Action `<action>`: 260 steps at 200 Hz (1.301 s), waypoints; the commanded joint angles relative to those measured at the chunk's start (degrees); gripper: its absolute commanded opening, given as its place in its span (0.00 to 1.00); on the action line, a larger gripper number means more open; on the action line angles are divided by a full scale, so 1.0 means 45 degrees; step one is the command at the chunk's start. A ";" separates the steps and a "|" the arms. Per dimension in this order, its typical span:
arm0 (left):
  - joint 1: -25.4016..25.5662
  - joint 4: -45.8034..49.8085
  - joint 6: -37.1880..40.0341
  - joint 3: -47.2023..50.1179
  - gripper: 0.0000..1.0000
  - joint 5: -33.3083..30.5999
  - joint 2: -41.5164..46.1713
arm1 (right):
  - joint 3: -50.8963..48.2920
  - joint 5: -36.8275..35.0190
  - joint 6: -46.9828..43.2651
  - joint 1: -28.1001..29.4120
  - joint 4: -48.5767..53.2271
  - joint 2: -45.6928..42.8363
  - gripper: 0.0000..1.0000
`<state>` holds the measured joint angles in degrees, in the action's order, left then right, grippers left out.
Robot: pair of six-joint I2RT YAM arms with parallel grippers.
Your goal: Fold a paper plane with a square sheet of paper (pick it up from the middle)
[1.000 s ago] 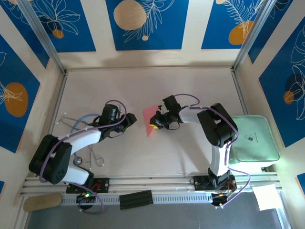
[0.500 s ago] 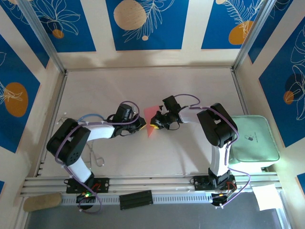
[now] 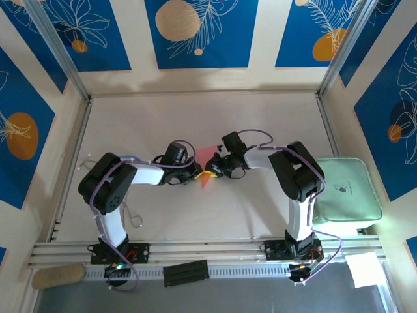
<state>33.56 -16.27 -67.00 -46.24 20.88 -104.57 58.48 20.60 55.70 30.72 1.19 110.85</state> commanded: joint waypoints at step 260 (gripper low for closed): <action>0.0212 0.5030 0.4936 -0.2725 0.15 -0.1297 0.0878 | -0.0700 0.0061 -0.0024 -0.1596 0.0256 -0.1273 0.05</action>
<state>33.58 3.09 -51.18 -57.30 19.20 -106.06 58.52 25.89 52.45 22.74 3.40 109.89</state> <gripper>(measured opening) 0.107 0.063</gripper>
